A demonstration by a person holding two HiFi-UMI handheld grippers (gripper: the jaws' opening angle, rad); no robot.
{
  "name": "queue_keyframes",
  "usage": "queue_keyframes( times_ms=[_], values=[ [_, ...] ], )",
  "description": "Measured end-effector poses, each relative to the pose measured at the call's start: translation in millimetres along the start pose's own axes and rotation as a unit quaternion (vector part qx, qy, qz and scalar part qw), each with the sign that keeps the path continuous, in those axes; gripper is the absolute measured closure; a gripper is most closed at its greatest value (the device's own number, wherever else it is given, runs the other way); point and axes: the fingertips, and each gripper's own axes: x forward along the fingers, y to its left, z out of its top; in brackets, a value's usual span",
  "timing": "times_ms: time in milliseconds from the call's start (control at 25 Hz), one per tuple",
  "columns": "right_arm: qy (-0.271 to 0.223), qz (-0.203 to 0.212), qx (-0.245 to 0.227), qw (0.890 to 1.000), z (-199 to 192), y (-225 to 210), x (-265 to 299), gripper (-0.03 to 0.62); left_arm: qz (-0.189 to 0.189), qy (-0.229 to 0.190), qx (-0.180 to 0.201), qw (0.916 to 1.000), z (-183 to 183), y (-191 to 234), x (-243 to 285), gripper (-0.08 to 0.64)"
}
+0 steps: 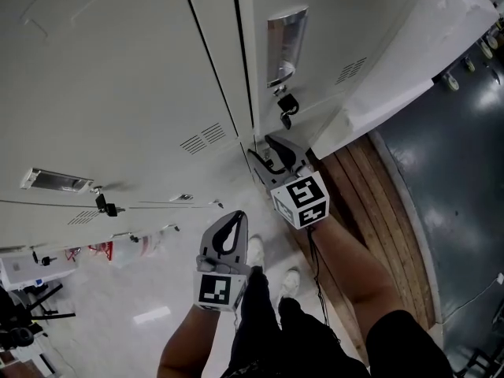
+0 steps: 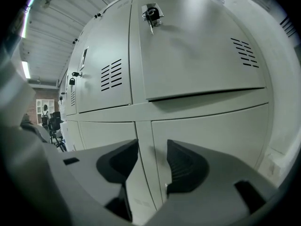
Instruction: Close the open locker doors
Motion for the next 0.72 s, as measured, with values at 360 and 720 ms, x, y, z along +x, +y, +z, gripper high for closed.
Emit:
queue_keyframes(
  times_ms=[360,720],
  values=[
    [-0.006,-0.005,0.005,1.0,1.2,-1.1,3.9,0.391,0.013,0.0,-0.004,0.9999,1.3,6.7,-1.8,0.554],
    [-0.007,-0.001,0.007,1.0,5.3,2.8,-9.3,0.39,0.023,-0.008,-0.001,0.9997,9.0,-1.0,-11.3,0.554]
  ],
)
